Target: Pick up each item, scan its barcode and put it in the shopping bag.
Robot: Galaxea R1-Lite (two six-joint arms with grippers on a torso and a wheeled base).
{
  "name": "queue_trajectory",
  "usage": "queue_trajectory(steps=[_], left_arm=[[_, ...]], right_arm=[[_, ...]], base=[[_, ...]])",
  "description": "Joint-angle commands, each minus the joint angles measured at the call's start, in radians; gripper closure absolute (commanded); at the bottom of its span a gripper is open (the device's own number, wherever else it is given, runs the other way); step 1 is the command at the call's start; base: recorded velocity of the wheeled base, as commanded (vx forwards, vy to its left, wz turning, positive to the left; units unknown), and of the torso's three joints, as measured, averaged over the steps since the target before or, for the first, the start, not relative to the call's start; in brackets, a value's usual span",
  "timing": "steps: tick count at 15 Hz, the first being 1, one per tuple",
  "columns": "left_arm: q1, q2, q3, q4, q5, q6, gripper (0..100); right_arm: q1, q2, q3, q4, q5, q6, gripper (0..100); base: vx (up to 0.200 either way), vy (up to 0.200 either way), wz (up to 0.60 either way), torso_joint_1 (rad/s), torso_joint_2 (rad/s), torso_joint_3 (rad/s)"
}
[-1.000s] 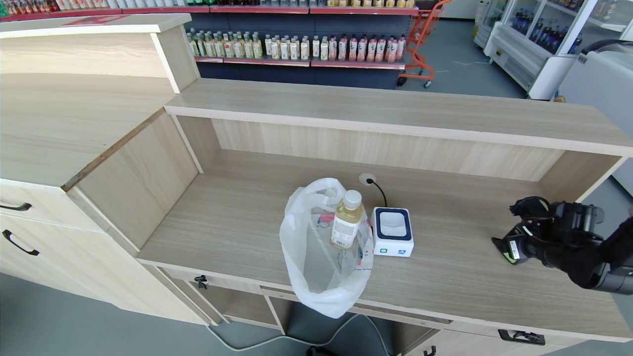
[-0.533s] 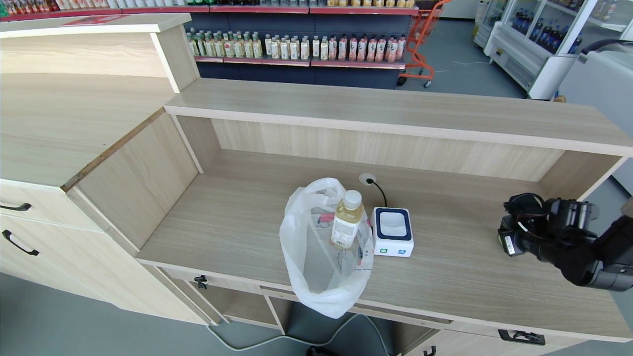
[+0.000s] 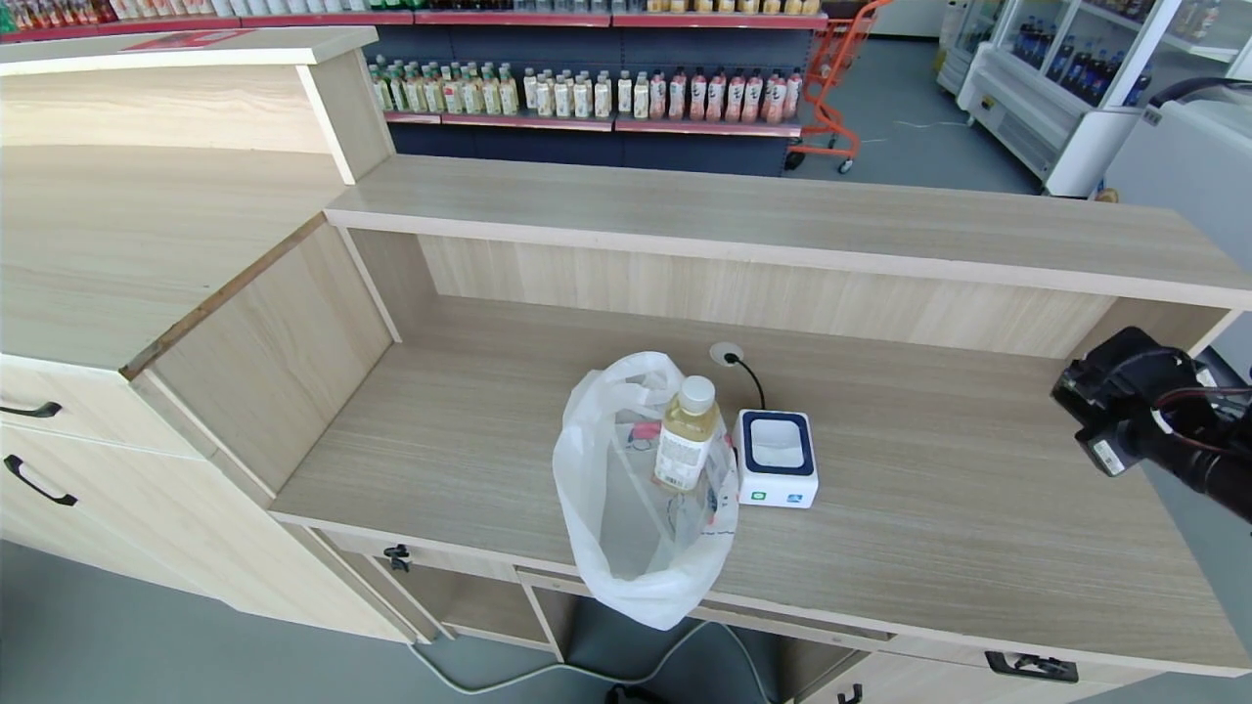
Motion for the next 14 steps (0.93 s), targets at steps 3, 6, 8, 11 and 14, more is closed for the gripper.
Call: queue_trajectory(steps=[3,6,8,11,14], left_arm=[[0.0,0.0,0.0,0.0,0.0,0.0,0],[0.0,0.0,0.0,0.0,0.0,0.0,0],[0.0,0.0,0.0,0.0,0.0,0.0,0],[0.0,0.0,0.0,0.0,0.0,0.0,0],[0.0,0.0,0.0,0.0,0.0,0.0,0]], right_arm=[[0.131,-0.231,0.108,-0.097,0.389,-0.431,100],[0.246,-0.211,0.1,-0.253,0.547,-0.735,100],[0.368,-0.2,0.105,-0.462,0.581,-0.916,100],[0.568,-0.195,0.108,-0.462,0.69,-1.126,100],[0.737,-0.195,0.11,-0.462,0.751,-1.211,100]], base=[[0.0,0.0,0.0,0.0,0.0,0.0],[0.0,0.0,0.0,0.0,0.0,0.0],[0.0,0.0,0.0,0.0,0.0,0.0],[0.0,0.0,0.0,0.0,0.0,0.0],[0.0,0.0,0.0,0.0,0.0,0.0]])
